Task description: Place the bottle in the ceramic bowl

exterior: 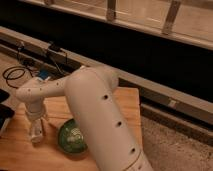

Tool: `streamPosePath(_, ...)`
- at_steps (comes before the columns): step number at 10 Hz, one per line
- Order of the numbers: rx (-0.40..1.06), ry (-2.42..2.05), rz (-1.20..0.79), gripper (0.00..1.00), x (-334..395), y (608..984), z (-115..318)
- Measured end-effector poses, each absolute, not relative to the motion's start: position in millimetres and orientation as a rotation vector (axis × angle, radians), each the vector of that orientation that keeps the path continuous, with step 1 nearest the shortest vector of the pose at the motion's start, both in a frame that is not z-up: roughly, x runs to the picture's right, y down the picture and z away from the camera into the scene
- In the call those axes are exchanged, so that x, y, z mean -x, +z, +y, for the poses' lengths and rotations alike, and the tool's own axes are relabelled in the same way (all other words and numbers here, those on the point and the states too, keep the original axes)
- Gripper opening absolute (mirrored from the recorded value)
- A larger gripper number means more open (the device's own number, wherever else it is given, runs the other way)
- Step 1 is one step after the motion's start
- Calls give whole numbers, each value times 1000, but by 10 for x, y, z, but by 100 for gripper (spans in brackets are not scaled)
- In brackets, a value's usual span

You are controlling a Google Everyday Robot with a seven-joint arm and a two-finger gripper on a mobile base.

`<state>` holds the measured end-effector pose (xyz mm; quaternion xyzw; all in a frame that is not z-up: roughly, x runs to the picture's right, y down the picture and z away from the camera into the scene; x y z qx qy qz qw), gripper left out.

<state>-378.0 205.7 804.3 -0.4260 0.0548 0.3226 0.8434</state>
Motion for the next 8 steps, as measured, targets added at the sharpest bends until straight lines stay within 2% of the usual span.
streamPosePath(2,901,680,166,65,3714,8202,2156)
streamPosePath(5,915,675,187,62,3734,8220,2228)
streamPosePath(8,911,680,188,38,3695,8227,2176)
